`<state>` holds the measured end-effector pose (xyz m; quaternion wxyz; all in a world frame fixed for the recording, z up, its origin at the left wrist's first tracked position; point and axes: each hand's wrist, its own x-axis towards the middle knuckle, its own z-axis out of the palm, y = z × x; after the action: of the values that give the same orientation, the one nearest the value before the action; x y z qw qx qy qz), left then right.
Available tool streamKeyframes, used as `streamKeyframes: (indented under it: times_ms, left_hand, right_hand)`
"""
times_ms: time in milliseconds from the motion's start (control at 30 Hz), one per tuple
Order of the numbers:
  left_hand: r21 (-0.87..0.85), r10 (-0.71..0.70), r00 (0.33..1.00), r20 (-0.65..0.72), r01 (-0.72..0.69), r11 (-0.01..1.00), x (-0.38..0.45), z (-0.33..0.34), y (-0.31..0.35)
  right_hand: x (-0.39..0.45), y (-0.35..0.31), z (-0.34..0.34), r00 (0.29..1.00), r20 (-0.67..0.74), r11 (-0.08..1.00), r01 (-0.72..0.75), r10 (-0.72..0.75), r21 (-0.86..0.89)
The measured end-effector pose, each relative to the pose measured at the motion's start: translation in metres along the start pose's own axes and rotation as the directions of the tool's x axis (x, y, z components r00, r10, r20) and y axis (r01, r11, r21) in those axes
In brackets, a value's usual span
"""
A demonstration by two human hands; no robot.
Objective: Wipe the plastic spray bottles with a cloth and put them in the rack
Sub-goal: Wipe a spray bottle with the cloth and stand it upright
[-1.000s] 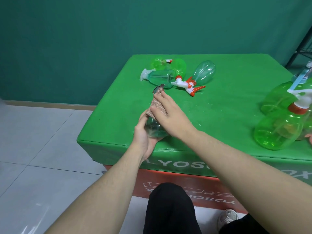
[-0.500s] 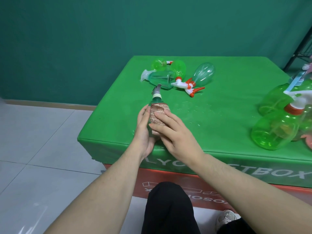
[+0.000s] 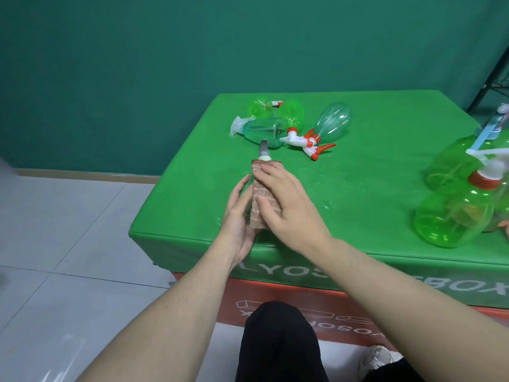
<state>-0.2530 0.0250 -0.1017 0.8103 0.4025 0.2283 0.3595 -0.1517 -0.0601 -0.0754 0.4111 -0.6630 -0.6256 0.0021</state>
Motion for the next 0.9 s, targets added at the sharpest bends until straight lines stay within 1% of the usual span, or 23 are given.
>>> streamKeyframes:
  times_ms: [100,200,233,267,400,500,567,733,833,900]
  left_hand:
    - [-0.006,-0.018,1.0,-0.023,0.018,1.0,0.001,0.0,0.001]
    - [-0.003,-0.025,0.999,-0.04,0.025,1.0,-0.001,0.004,0.003]
    - [0.001,-0.025,0.999,-0.048,0.026,1.0,-0.001,0.004,0.002]
    - [0.001,-0.027,0.998,-0.051,0.028,1.0,-0.001,0.004,0.002]
    - [0.015,-0.029,0.999,-0.042,0.03,0.999,0.0,0.002,0.002]
    - [0.066,-0.006,0.999,-0.054,0.009,0.998,-0.001,0.007,0.001]
    - [0.086,0.016,0.996,-0.082,-0.008,0.996,-0.002,0.009,0.001]
    - [0.129,0.043,0.994,-0.105,-0.03,0.991,-0.007,0.014,0.005]
    - [0.161,0.039,0.998,-0.053,-0.03,0.987,-0.012,0.02,0.009]
    - [0.177,0.04,0.998,-0.042,-0.032,0.984,-0.016,0.024,0.011]
  right_hand:
    - [0.017,0.005,-0.007,0.992,0.058,0.985,-0.122,0.116,0.119]
    - [0.03,0.005,-0.009,0.957,0.108,0.928,-0.289,0.27,0.237]
    - [0.032,0.005,-0.008,0.946,0.115,0.912,-0.323,0.303,0.254]
    - [0.032,0.006,-0.006,0.946,0.107,0.916,-0.324,0.307,0.236]
    - [0.02,0.007,-0.003,0.985,0.069,0.987,-0.161,0.161,-0.007]
    - [0.003,0.008,-0.002,0.998,0.061,0.994,0.01,-0.004,-0.105]
    - [-0.005,0.011,-0.001,0.995,0.062,0.986,0.083,-0.075,-0.146]
    - [-0.021,0.018,0.001,0.982,0.063,0.97,0.185,-0.176,-0.16]
    - [-0.033,0.021,-0.005,0.987,0.016,0.984,0.163,-0.162,-0.074]
    - [-0.04,0.019,-0.012,0.992,0.004,0.992,0.123,-0.123,-0.009]
